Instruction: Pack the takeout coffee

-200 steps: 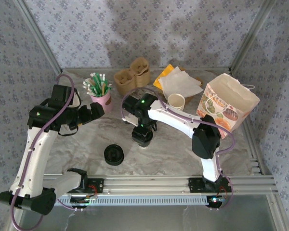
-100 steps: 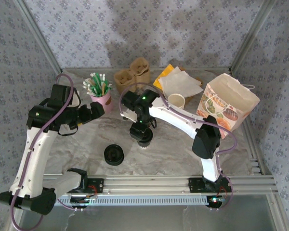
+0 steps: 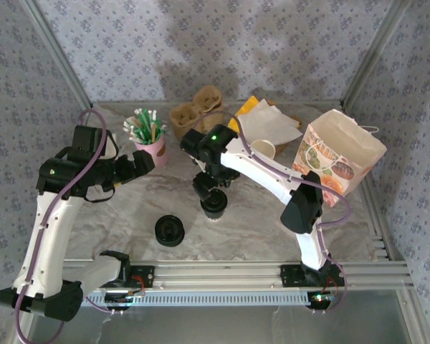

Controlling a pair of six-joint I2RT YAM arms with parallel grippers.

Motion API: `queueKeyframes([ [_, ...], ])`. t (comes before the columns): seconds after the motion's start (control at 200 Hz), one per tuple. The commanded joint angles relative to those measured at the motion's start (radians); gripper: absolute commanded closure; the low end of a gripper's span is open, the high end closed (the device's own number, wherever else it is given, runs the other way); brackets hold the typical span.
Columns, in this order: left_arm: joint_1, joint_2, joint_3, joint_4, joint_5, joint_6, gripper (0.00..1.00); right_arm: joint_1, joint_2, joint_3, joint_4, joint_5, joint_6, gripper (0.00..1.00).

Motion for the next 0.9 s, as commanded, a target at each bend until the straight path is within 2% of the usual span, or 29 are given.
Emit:
queueKeyframes([
  [0.0, 0.006, -0.025, -0.02, 0.03, -0.003, 0.008, 0.0, 0.002, 0.003, -0.01, -0.021, -0.032, 0.142, 0.15],
  [0.255, -0.003, -0.038, -0.063, 0.041, 0.034, 0.081, 0.0, -0.001, 0.007, -0.064, 0.026, -0.081, 0.203, 0.12],
  [0.375, -0.052, -0.03, -0.068, -0.001, 0.027, 0.134, 0.0, 0.0, 0.013, -0.082, 0.039, -0.093, 0.214, 0.11],
  [0.455, -0.114, -0.025, -0.072, -0.036, -0.02, 0.164, 0.0, 0.001, 0.017, -0.089, 0.052, -0.093, 0.213, 0.09],
  [0.55, -0.212, -0.024, -0.079, -0.074, -0.152, 0.185, 0.0, 0.002, 0.022, -0.096, 0.06, -0.099, 0.217, 0.08],
  [0.625, -0.264, -0.028, -0.09, -0.079, -0.213, 0.199, 0.0, 0.0, 0.03, -0.098, 0.059, -0.097, 0.219, 0.08],
  [0.894, -0.294, -0.053, -0.114, -0.031, -0.217, 0.211, 0.0, -0.005, 0.045, -0.108, 0.068, -0.092, 0.231, 0.08],
])
